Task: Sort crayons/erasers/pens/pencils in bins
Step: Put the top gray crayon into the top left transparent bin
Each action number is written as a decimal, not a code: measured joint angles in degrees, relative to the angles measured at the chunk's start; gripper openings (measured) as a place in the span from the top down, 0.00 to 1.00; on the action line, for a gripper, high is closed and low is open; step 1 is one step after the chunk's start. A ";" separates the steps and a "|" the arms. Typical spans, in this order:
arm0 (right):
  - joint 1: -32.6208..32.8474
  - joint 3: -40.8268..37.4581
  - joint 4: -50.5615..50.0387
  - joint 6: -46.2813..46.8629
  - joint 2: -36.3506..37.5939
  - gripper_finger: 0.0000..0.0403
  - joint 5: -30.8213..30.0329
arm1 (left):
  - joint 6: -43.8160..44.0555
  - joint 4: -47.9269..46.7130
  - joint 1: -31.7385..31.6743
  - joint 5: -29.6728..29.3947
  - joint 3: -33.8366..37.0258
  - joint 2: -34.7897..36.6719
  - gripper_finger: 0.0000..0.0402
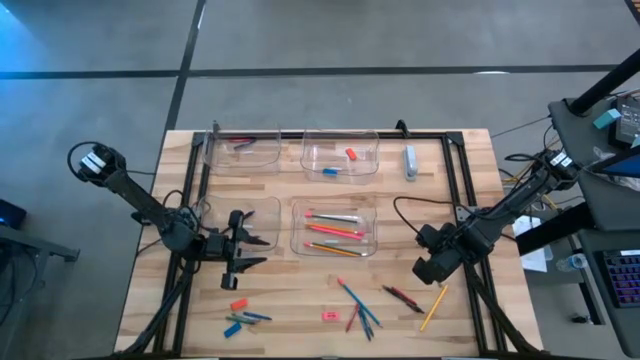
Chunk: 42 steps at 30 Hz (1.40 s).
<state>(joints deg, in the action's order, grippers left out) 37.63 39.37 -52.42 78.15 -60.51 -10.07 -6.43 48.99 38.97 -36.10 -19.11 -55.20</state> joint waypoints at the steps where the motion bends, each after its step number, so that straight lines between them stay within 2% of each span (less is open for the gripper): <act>1: 0.00 -0.12 0.04 -0.02 0.00 0.19 0.00 | 0.01 -0.01 0.01 0.00 0.00 0.00 0.64; 7: 0.89 -0.80 0.13 2.14 -1.66 0.19 0.73 | 0.07 -0.02 0.00 0.00 0.00 0.00 0.64; 11: 0.97 -0.80 0.00 8.19 -5.22 0.19 6.32 | 0.12 -0.11 -0.01 0.00 0.00 0.00 0.64; 17: 2.71 -0.78 0.78 12.37 -10.92 0.19 13.91 | 0.27 -0.11 0.00 0.00 0.00 0.00 0.64; 22: 4.47 -1.13 1.01 14.42 -12.02 0.19 13.90 | 0.27 -0.11 -0.01 0.00 0.00 0.02 0.64; 26: 5.63 -2.91 2.86 16.24 -10.93 0.19 11.66 | 0.27 -0.11 0.00 0.00 0.00 0.02 0.64; 36: 8.84 -9.68 13.73 20.30 -10.63 0.19 11.58 | 0.27 -0.09 0.01 0.00 0.00 0.02 0.64; 42: 10.14 -9.85 13.98 21.31 -11.20 0.19 11.29 | 0.27 -0.07 -0.01 0.00 0.00 0.02 0.64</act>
<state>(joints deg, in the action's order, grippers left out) 47.77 29.51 -38.45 99.46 -71.71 1.22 -6.15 48.93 38.96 -36.10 -19.11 -55.18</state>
